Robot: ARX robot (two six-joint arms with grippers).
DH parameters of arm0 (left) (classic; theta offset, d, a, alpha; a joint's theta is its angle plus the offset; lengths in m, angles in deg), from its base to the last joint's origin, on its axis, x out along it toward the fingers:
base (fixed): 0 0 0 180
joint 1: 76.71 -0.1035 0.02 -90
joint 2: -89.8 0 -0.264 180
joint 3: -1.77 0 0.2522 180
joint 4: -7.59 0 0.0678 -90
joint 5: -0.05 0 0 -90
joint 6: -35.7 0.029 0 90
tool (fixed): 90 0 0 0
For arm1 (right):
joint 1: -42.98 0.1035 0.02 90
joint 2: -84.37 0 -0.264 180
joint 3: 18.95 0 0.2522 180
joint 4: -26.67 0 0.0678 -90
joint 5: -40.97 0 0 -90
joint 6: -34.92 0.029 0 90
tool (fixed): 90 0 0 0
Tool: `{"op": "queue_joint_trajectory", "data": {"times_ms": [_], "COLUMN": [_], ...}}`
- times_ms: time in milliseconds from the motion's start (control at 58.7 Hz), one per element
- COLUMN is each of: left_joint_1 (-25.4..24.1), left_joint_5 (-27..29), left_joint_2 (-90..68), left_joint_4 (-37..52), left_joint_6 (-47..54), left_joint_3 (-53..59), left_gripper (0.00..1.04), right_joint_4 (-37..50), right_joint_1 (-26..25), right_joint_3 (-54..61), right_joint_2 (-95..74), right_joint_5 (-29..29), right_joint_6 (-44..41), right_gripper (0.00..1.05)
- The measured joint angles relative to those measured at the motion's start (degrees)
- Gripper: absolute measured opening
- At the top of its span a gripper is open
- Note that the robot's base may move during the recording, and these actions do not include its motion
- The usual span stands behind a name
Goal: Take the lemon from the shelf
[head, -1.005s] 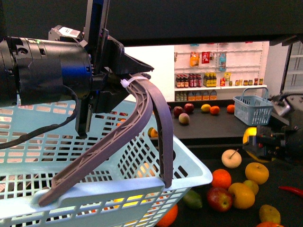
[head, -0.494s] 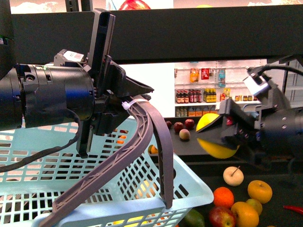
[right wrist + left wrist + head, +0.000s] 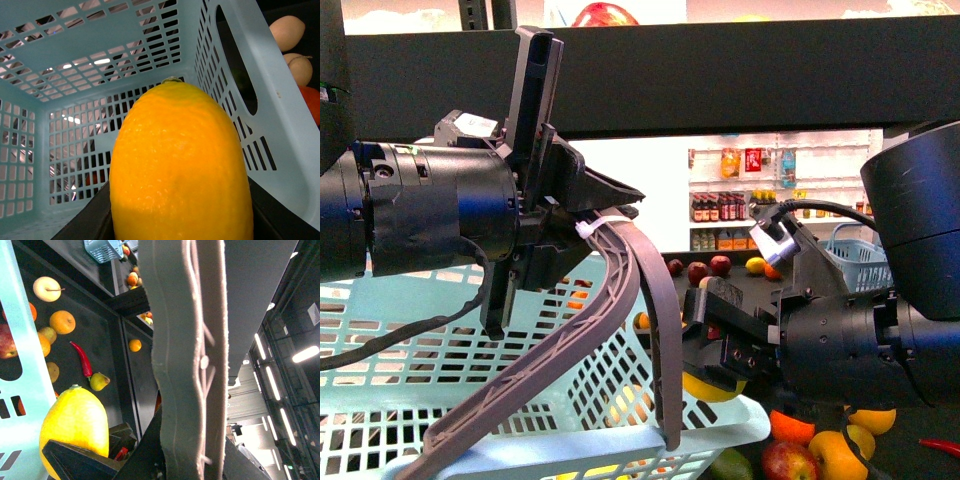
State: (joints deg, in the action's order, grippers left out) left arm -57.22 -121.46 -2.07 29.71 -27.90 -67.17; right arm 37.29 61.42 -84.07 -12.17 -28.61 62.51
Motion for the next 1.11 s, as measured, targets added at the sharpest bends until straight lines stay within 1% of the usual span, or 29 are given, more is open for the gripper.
{"op": "queue_joint_trajectory", "data": {"times_ms": [256, 273, 392, 426, 477, 511, 631, 733, 852, 988, 1108], "left_joint_1": [0.0, 0.0, 0.0, 0.0, -0.1, -0.1, -0.1, -0.1, -0.1, 0.0, 0.0], "left_joint_5": [0.0, 0.0, -0.1, -0.1, -0.2, -0.4, -0.4, -0.3, -0.4, 0.0, -0.1], "left_joint_2": [0.0, 0.0, 0.0, 0.0, 0.0, 0.0, 0.0, 0.0, 0.0, 0.0, 0.0], "left_joint_4": [0.0, 0.0, 0.0, 0.0, 0.0, 0.0, 0.0, 0.0, 0.0, 0.0, 0.0], "left_joint_6": [0.4, 0.5, 0.7, 0.7, 0.8, 0.8, 0.7, 0.6, 0.1, -0.2, -0.1], "left_joint_3": [0.0, 0.0, 0.0, 0.0, 0.0, 0.0, 0.0, 0.0, 0.0, 0.0, 0.0], "left_gripper": [0.09, 0.09, 0.09, 0.09, 0.09, 0.09, 0.09, 0.09, 0.09, 0.09, 0.09], "right_joint_4": [-0.2, -0.2, -0.2, -0.2, -0.2, -0.2, -0.2, -0.5, -1.9, -7.6, -10.6], "right_joint_1": [1.2, 1.3, 1.6, 1.6, 1.7, 1.7, 1.6, 1.5, 0.6, -1.7, -5.2], "right_joint_3": [-1.0, -1.0, -1.0, -1.0, -1.0, -1.0, -1.0, -1.0, -1.0, -1.2, -0.6], "right_joint_2": [-1.1, -1.1, -1.1, -1.1, -1.1, -1.1, -1.1, -0.9, 1.1, 5.2, 9.6], "right_joint_5": [-1.2, -1.2, -1.4, -1.4, -1.9, -2.0, -2.5, -2.6, -4.2, -7.3, -9.6], "right_joint_6": [0.0, 0.0, -0.1, -0.2, -0.5, -0.7, -1.7, -2.6, -6.1, -10.9, -14.8], "right_gripper": [0.47, 0.48, 0.66, 0.70, 0.78, 0.82, 0.98, 0.97, 0.97, 0.97, 0.97]}}
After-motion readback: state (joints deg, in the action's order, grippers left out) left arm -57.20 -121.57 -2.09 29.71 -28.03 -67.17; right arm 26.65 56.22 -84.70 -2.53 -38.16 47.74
